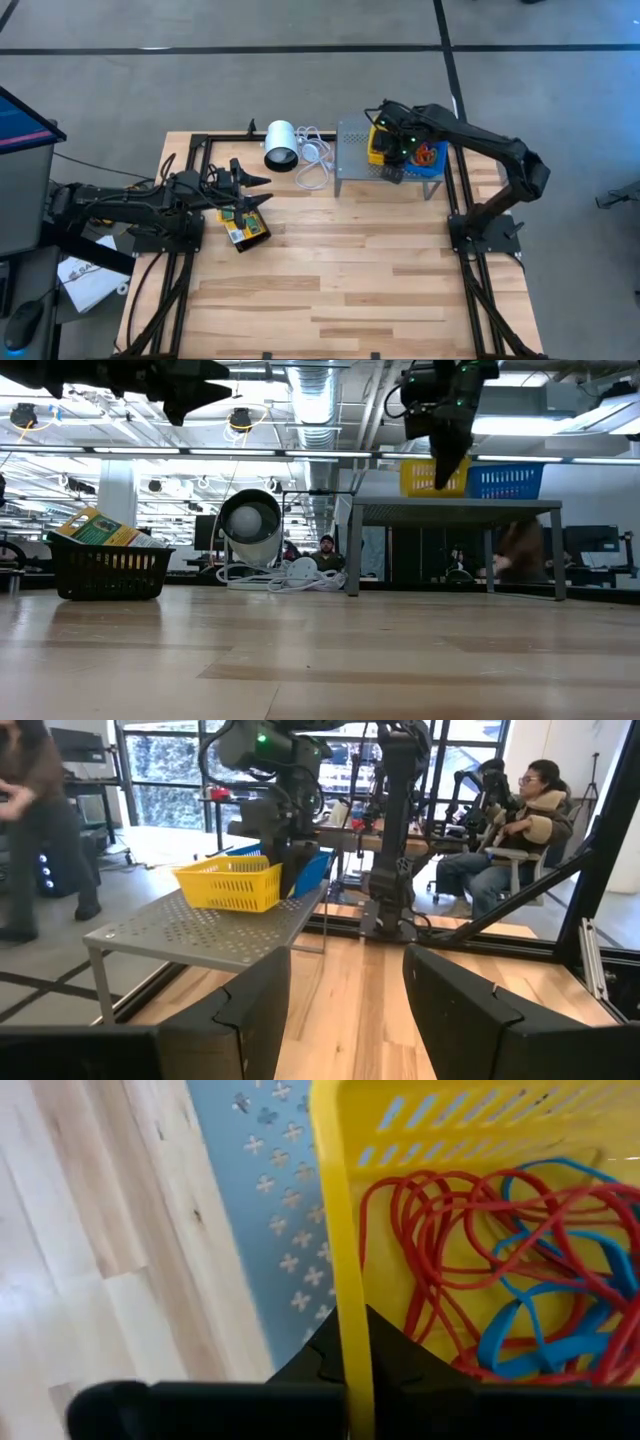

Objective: Pick & Place Office Desk Supplies
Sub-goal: Put the yellow basket filled with rubber bands on the shelf

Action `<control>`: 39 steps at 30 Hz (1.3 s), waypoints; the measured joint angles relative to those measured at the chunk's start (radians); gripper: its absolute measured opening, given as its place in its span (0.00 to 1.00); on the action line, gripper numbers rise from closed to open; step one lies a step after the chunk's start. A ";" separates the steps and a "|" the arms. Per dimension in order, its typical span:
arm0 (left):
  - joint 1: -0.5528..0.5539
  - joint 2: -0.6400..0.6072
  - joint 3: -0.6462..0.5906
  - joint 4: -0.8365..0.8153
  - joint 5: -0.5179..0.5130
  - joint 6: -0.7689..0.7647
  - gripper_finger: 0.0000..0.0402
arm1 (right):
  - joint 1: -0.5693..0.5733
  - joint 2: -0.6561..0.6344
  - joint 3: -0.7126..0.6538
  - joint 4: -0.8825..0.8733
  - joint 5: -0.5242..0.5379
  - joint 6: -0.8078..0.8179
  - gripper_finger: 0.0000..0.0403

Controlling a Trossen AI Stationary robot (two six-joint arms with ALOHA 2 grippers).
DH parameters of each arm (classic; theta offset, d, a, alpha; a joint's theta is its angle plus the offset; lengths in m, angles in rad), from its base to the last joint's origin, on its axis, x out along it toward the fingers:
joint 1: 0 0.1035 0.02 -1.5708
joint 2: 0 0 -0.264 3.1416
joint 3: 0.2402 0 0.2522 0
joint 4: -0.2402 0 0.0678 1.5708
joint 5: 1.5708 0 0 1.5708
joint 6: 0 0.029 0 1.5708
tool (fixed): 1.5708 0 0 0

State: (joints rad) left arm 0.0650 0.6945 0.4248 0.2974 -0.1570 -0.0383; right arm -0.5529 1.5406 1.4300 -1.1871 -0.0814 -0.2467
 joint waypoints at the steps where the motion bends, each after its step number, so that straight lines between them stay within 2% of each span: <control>1: 0.000 0.000 0.000 0.002 0.000 0.000 0.48 | 0.000 -0.009 0.000 -0.002 -0.004 0.008 0.00; 5: 0.000 0.000 0.000 0.014 0.000 0.000 0.48 | 0.003 -0.024 0.000 0.011 -0.056 0.020 0.00; 13: 0.000 0.000 0.000 0.023 0.000 -0.003 0.48 | 0.024 0.033 0.002 -0.009 -0.052 0.019 0.00; 24: 0.000 0.000 0.000 0.022 0.000 -0.003 0.48 | 0.025 0.033 0.002 -0.006 -0.058 0.034 0.00; 29: 0.000 0.000 0.000 0.022 0.001 -0.003 0.48 | 0.033 0.035 0.001 -0.009 -0.061 0.058 0.06; 39: 0.000 0.000 0.000 0.022 0.001 -0.003 0.48 | 0.036 0.036 -0.001 -0.055 -0.066 0.075 0.24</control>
State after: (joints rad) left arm 0.0650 0.6945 0.4248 0.3195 -0.1562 -0.0418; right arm -0.5171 1.5764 1.4288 -1.2423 -0.1474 -0.1715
